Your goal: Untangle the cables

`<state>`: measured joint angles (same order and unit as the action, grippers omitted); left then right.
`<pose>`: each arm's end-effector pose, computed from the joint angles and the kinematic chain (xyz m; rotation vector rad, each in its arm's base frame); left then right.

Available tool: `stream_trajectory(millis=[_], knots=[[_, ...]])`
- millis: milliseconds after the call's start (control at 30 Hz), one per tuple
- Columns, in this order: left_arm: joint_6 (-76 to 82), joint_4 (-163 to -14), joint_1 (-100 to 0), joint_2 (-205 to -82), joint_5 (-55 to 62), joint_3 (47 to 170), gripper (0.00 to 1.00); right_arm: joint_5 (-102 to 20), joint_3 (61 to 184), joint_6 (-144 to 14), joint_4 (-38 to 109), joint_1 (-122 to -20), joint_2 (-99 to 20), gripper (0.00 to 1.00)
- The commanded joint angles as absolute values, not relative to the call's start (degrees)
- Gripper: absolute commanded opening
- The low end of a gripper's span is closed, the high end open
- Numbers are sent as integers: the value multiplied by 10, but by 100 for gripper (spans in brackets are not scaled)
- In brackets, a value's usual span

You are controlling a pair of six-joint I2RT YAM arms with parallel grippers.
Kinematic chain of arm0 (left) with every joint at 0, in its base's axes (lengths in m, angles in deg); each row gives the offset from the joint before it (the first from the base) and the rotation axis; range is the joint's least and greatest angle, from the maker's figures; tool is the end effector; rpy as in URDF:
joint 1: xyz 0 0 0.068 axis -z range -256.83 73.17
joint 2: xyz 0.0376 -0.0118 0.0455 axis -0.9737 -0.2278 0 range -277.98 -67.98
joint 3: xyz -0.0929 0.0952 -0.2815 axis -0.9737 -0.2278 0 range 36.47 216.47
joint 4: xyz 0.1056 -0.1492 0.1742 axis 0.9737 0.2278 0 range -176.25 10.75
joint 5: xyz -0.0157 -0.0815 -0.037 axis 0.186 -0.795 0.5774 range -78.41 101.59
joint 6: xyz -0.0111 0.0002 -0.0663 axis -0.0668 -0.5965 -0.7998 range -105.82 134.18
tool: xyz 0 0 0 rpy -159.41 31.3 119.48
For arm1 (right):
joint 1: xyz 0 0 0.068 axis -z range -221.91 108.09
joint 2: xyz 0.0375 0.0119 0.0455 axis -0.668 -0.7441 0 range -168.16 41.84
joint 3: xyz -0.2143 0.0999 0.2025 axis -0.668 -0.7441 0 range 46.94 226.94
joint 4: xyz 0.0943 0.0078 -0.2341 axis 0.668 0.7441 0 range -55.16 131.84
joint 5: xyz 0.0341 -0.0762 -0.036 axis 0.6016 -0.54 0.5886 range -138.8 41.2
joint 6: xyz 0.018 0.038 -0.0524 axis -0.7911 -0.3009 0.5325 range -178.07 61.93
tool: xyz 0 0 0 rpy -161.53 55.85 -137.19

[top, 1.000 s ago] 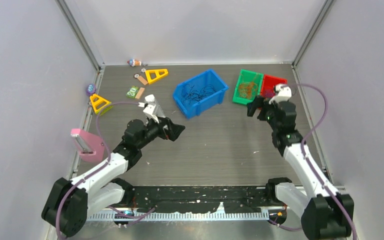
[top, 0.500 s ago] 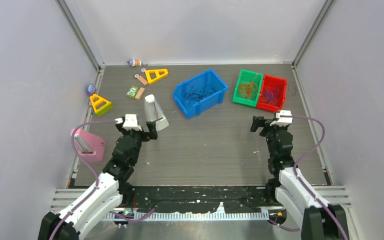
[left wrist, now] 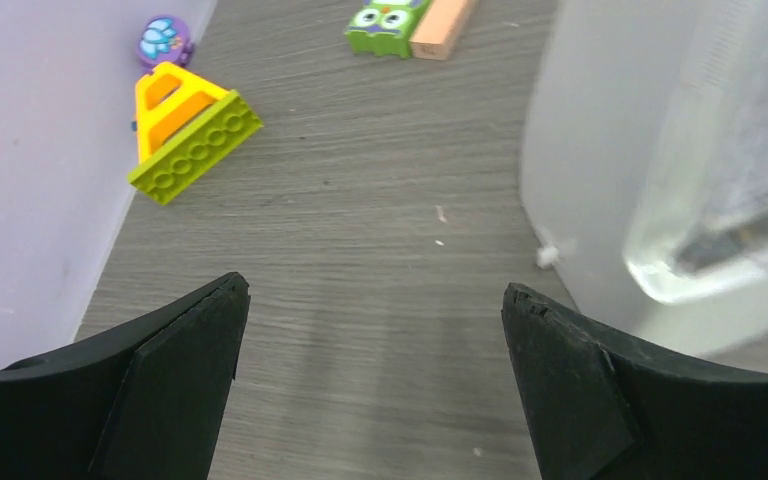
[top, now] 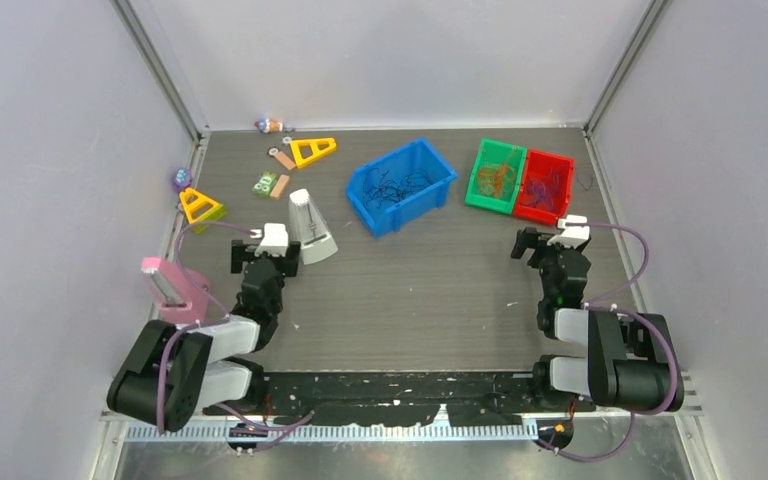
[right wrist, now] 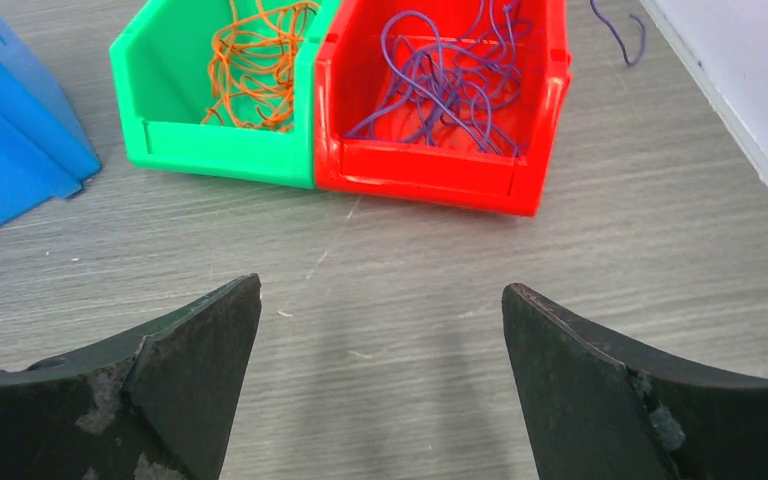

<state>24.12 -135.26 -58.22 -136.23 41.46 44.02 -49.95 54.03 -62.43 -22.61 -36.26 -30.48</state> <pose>0.1915 -0.0362 0.1952 0.0620 1.7594 0.3516 0.2061 -0.0215 0.1968 0.1637 1.6987 -0.0340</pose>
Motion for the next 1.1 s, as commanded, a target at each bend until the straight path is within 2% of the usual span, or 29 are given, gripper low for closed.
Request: stream_trajectory(millis=[0,67,133,167,200,233,300,367,1067], knots=[[217,-1453,-651,-1375,367,475,98,-498,572,-581,-308,-396,-337,98],[178,-1429,-713,-1368,260,470,97,-535,566,-552,-333,-427,-361,97],[188,-1501,-722,-1415,219,465,96,-572,569,-544,-339,-448,-363,96],[184,-1461,-723,-1399,212,474,94,-581,569,-544,-336,-452,-362,96],[174,-1407,-725,-1388,214,484,99,-585,570,-544,-322,-453,-358,95],[171,-1422,-732,-1395,212,483,100,-590,571,-545,-326,-453,-363,95],[173,-1469,-733,-1404,216,473,100,-595,586,-544,-299,-453,-360,95],[170,-1418,-734,-1393,207,486,100,-587,589,-540,-298,-453,-365,95],[172,-1435,-735,-1400,204,483,100,-582,591,-539,-295,-453,-364,95]])
